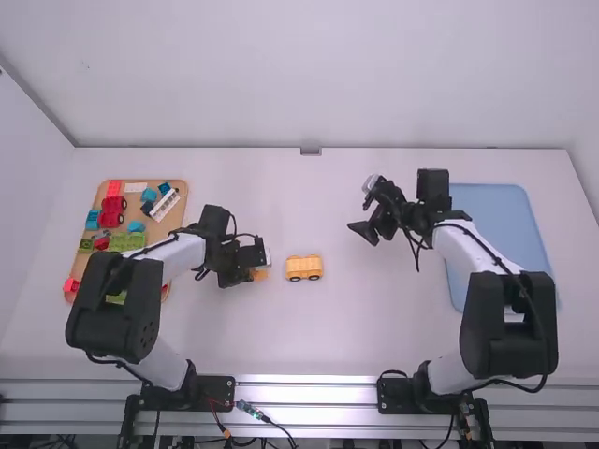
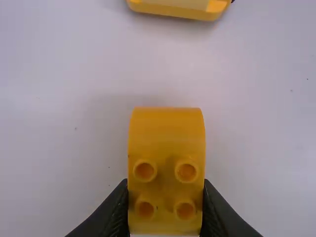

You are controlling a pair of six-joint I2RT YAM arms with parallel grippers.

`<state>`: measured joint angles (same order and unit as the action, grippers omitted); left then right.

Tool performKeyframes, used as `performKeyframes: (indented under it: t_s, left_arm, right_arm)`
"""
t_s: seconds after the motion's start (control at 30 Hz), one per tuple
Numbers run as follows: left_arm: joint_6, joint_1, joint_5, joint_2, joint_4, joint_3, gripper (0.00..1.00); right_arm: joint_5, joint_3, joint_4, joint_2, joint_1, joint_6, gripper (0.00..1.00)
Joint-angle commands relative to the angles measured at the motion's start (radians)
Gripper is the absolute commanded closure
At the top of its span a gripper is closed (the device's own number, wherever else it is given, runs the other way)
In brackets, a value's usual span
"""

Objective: Assemble lego blocks to make yellow taxi

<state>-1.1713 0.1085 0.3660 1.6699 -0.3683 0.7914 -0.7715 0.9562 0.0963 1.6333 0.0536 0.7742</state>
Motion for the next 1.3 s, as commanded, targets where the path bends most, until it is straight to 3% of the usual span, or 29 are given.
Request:
performKeyframes:
  t_s: [0.0, 0.13, 0.57, 0.67, 0.9, 1.2, 1.23, 1.27]
  left_arm:
    - [-0.005, 0.004, 0.011, -0.021, -0.005, -0.007, 0.87]
    - [-0.005, 0.003, 0.011, -0.021, 0.028, -0.020, 0.83]
    - [-0.001, 0.003, 0.011, -0.021, 0.094, -0.059, 0.83]
    - [0.042, 0.002, 0.007, -0.019, 0.113, -0.061, 0.76]
    - [0.059, 0.003, -0.016, -0.014, 0.115, -0.061, 0.71]
    - [0.060, 0.003, -0.016, -0.014, 0.114, -0.061, 0.52]
    - [0.060, 0.003, -0.016, -0.014, 0.114, -0.061, 0.43]
    - [0.060, 0.003, -0.015, -0.014, 0.115, -0.061, 0.02]
  right_arm:
    - [0.020, -0.029, -0.010, -0.007, 0.016, 0.016, 0.01]
    - [0.048, -0.062, -0.041, -0.007, 0.031, 0.016, 0.01]
    - [0.035, -0.151, -0.142, -0.007, 0.036, 0.008, 0.01]
    - [0.035, -0.151, -0.138, -0.007, 0.042, 0.008, 0.01]
    - [0.035, -0.152, -0.134, -0.007, 0.045, 0.008, 0.01]
    - [0.035, -0.152, -0.098, -0.007, 0.047, 0.040, 0.01]
    - [0.035, -0.152, -0.091, -0.007, 0.047, 0.051, 0.01]
    - [0.028, -0.152, -0.083, -0.007, 0.047, 0.071, 0.01]
